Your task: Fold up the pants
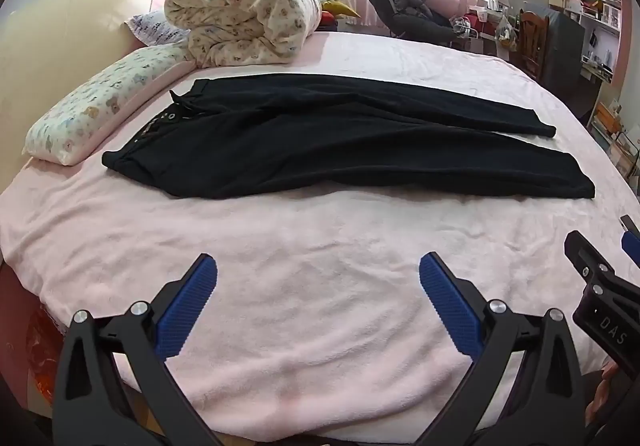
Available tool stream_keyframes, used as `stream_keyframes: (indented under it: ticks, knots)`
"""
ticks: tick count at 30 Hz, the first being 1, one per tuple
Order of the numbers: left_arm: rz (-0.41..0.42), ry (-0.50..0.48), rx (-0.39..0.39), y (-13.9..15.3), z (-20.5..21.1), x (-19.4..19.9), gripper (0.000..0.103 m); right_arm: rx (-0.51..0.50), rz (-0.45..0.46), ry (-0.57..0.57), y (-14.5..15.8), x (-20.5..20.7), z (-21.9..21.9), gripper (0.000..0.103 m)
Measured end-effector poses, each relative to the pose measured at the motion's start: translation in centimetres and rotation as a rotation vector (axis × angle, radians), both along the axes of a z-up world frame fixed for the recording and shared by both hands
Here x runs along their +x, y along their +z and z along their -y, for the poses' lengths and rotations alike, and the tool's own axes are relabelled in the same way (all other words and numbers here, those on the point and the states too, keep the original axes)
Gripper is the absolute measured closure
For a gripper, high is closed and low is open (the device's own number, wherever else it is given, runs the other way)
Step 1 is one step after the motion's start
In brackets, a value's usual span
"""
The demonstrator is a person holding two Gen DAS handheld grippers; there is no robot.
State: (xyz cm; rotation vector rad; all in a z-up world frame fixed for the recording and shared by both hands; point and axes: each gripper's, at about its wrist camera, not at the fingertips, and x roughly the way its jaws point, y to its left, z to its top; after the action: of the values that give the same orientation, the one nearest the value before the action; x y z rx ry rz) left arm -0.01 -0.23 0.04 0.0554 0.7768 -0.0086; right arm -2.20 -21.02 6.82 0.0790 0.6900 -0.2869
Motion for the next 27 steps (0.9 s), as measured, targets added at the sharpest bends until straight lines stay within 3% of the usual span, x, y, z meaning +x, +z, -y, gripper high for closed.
stream_keyframes:
  ticks: [4,5,27]
  knots:
    - [0.009,-0.011,0.033,0.0,0.9,0.2,0.002,0.0,-0.004,0.001,0.0,0.0,0.0,0.001]
    - [0.014,0.008,-0.008,-0.2,0.1,-0.4,0.002,0.0,-0.003,0.001,0.0,0.0,0.0,0.001]
    - [0.012,0.013,0.01,0.0,0.0,-0.2,0.002,0.001,-0.002,0.0,-0.1,-0.1,0.2,0.001]
